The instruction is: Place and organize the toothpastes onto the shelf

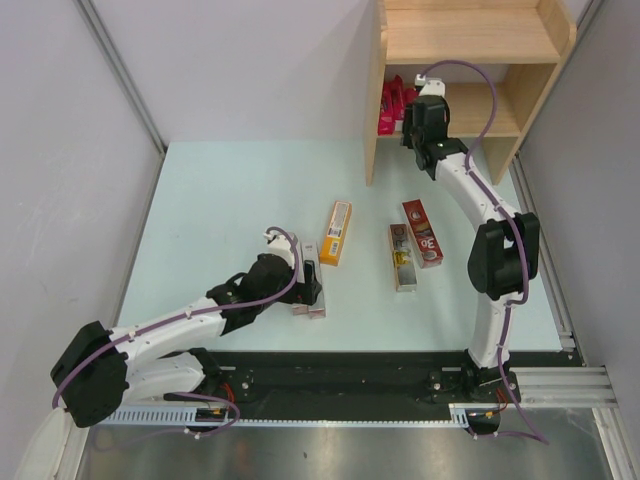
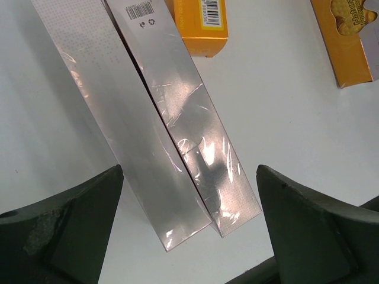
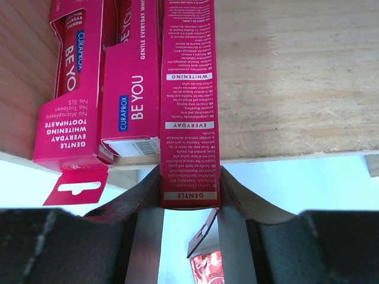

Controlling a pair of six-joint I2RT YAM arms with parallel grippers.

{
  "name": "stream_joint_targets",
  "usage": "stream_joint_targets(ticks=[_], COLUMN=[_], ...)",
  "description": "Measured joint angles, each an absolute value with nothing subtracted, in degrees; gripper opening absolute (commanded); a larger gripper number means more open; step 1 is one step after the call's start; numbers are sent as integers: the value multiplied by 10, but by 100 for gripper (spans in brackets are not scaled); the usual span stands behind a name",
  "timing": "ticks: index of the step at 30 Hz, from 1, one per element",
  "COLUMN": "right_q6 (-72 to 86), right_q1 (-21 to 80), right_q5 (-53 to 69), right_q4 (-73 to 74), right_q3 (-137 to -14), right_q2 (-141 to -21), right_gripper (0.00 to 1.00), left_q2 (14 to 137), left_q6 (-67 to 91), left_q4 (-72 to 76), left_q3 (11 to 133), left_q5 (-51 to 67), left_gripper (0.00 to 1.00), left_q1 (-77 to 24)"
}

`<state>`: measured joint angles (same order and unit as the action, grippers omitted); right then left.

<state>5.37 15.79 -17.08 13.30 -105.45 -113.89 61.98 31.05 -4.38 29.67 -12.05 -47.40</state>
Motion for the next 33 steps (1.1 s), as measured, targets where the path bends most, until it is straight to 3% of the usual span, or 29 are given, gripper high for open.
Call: stream_joint_targets(ticks=[3, 8, 13, 27, 29, 31, 33], right_q6=[53, 55, 55, 94, 98, 103, 104], right_q1=[157, 155, 155, 151, 151, 151, 151], right_q5=[-172, -176, -178, -176, -176, -176, -176], right_q4=[132, 129, 119, 107, 105, 99, 93], right_q3=[-1054, -1056, -1059, -959, -945, -939, -936], right_q2=[-1139, -1139, -1139, -1079, -1063, -1051, -1045], right_gripper=[37, 68, 79, 76, 71, 50, 39], left_q2=[620, 620, 620, 623, 623, 623, 623], left_q6=[311, 311, 313, 315, 315, 316, 316], left_q4=[-44, -44, -44, -44, -44, -44, -44], left_q3=[297, 297, 296, 291, 290, 290, 290], left_q5=[-121, -121, -122, -123, -123, -123, -123], left_gripper=[100, 100, 100, 100, 100, 99, 100], left_q1=[-475, -475, -477, -481, -482, -482, -483])
